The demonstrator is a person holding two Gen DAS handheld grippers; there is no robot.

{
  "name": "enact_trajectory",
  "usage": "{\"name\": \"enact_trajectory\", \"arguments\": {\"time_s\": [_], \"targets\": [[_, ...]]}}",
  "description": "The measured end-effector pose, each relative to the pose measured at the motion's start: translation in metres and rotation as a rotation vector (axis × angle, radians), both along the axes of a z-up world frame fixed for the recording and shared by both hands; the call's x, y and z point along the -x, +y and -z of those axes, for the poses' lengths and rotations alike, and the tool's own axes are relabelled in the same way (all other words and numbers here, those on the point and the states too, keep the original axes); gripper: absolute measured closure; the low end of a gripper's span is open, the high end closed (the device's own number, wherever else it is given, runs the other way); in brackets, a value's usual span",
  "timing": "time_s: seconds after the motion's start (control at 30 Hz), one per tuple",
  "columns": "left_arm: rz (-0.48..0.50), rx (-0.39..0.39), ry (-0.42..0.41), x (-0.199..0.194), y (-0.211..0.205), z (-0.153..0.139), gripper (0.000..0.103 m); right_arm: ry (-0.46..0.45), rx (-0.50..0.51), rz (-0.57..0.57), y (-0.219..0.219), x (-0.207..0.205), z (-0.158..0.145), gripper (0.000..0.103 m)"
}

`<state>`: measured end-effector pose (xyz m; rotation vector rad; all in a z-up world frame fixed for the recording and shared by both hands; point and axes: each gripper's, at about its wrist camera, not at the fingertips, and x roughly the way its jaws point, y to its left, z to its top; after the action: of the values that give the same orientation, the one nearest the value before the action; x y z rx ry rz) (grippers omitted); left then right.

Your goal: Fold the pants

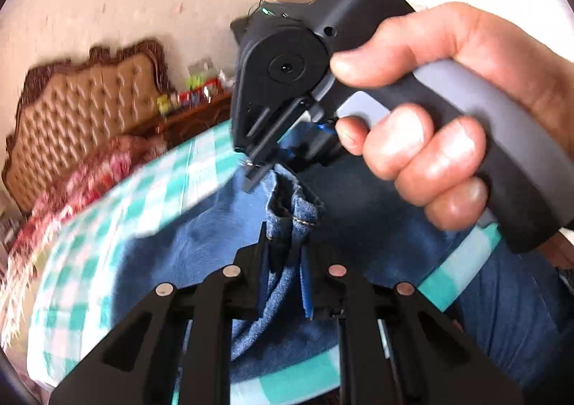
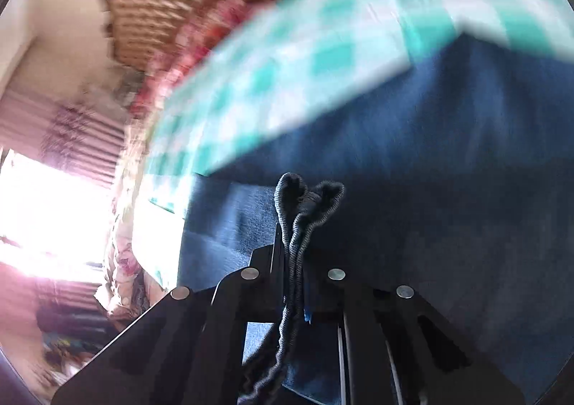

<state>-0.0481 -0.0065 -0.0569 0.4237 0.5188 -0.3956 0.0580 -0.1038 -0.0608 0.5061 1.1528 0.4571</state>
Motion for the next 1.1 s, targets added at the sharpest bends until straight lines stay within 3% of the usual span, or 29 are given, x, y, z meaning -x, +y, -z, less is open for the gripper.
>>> {"name": "enact_trajectory", "arguments": {"time_s": [0.07,0.2,0.23,0.3,0.37,0.43,0.47,0.5,0.53,0.6,0.73,0.9,1.03,1.1], "targets": [[0.02,0.022,0.027,-0.002,-0.011,0.003,0.089,-0.051,0.062,0.005,-0.013,0.006,-0.007,0.092],[0.052,-0.027,0.166,-0.02,-0.039,0.043,0.084,0.053,0.14,-0.014,-0.027,-0.009,0.041,0.095],[0.055,-0.042,0.178,-0.02,-0.042,0.048,0.08,0.036,0.118,-0.008,-0.032,-0.006,0.042,0.093],[0.068,-0.036,0.155,-0.014,-0.04,0.046,0.069,0.017,0.132,-0.007,-0.036,-0.004,0.037,0.067],[0.066,-0.022,0.164,-0.013,-0.039,0.047,0.068,-0.01,0.115,0.006,-0.041,-0.005,0.035,0.046],[0.072,-0.024,0.163,-0.012,-0.04,0.047,0.071,-0.03,0.133,0.029,-0.044,-0.01,0.033,0.046],[0.079,-0.026,0.162,-0.01,-0.042,0.048,0.072,-0.031,0.133,0.03,-0.043,-0.014,0.033,0.055],[0.084,-0.024,0.162,-0.01,-0.041,0.047,0.072,-0.031,0.126,0.029,-0.043,-0.015,0.034,0.073],[0.086,-0.023,0.167,-0.01,-0.042,0.049,0.072,-0.029,0.15,0.036,-0.044,-0.017,0.034,0.081],[0.093,-0.01,0.185,-0.01,-0.044,0.05,0.069,-0.033,0.161,0.033,-0.046,-0.019,0.034,0.085],[0.139,0.075,0.217,-0.007,-0.044,0.046,0.051,-0.072,0.223,0.01,-0.041,-0.018,0.031,0.086],[0.139,0.21,0.24,-0.001,-0.023,0.028,0.051,-0.141,0.263,0.026,-0.04,-0.009,0.019,0.091],[0.009,0.347,0.194,0.011,0.039,0.004,0.052,-0.2,0.357,0.028,-0.031,-0.004,0.013,0.091],[-0.167,0.399,0.179,0.004,0.094,0.003,0.062,-0.229,0.511,0.157,-0.039,0.003,0.004,0.088]]}}
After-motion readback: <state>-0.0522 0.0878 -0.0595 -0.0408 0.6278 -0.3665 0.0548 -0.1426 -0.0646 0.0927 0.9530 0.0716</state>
